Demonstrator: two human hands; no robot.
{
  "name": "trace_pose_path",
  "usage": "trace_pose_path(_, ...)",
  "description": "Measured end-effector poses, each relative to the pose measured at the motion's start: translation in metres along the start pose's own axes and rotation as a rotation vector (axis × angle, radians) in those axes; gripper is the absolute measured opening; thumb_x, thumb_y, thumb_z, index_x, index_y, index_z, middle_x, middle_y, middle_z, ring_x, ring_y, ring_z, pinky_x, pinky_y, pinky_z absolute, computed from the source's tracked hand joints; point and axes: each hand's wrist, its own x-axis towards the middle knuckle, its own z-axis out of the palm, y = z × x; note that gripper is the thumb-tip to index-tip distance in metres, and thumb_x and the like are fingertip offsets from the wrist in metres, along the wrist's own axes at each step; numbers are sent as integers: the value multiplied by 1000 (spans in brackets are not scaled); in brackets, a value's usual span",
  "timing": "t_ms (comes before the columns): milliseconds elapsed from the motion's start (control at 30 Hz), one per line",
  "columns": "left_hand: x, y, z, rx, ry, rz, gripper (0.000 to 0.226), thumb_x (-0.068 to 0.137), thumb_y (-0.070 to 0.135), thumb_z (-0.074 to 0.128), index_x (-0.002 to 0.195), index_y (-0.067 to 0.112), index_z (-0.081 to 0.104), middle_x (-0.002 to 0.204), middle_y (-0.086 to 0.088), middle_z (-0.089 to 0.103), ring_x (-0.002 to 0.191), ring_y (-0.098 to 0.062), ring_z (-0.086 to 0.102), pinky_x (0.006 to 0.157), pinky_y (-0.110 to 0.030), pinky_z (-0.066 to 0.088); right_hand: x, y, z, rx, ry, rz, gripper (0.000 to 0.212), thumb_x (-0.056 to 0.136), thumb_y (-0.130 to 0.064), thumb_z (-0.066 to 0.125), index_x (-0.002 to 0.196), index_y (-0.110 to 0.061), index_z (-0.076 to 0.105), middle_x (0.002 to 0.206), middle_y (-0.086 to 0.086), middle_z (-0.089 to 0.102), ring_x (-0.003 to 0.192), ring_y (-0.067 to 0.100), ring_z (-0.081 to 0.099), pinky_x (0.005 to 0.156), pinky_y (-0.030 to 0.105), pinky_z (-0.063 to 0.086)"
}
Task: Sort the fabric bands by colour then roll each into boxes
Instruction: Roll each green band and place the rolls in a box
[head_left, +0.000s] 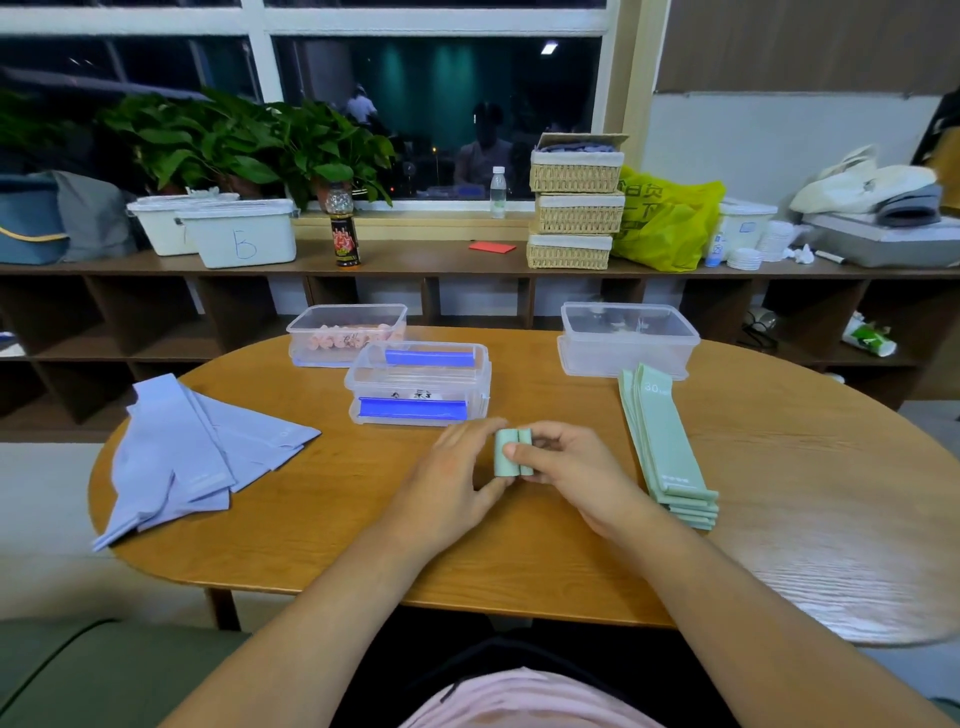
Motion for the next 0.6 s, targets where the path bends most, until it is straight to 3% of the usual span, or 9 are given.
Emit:
trace_pose_path(133, -2, -33, -38, 140, 99, 13, 62, 98, 34, 72, 154, 25, 46, 150, 8, 55, 140, -11, 48, 116, -33, 43, 26, -35, 16, -79, 56, -35, 35, 90, -19, 86, 120, -16, 67, 100, 17, 77, 93, 22, 78, 84, 37, 65)
trace_pose_path(267, -3, -76, -75, 145, 242, -310, 55, 102, 33, 67, 153, 32, 45, 151, 6, 50, 139, -12, 45, 108, -34, 50, 73, -81, 44, -211, 84, -82, 32, 88, -20, 87, 109, -13, 63, 102, 9, 77, 86, 16, 79, 75, 36, 67)
trace_pose_path(367, -1, -91, -83, 115, 310, -472, 56, 102, 29, 65, 154, 33, 43, 152, 1, 47, 139, -18, 45, 105, -39, 49, 116, -100, 71, -346, 152, -62, 23, 87, -24, 87, 93, -17, 67, 95, 2, 75, 64, 9, 76, 68, 31, 66)
trace_pose_path(500, 1, -93, -78, 97, 225, -514, 66, 102, 28, 64, 160, 40, 34, 159, 2, 41, 142, -20, 46, 105, -39, 49, 171, -96, 103, -498, 199, 66, 16, 82, -21, 85, 88, -9, 76, 75, 8, 78, 59, 18, 77, 71, 37, 67)
trace_pose_path(600, 1, -95, -74, 134, 167, -512, 74, 102, 26, 63, 163, 45, 25, 149, 4, 51, 127, -16, 55, 93, -32, 55, 203, -79, 123, -558, 179, 206, 29, 70, -19, 87, 94, -9, 76, 82, 10, 78, 59, 20, 77, 63, 34, 67)
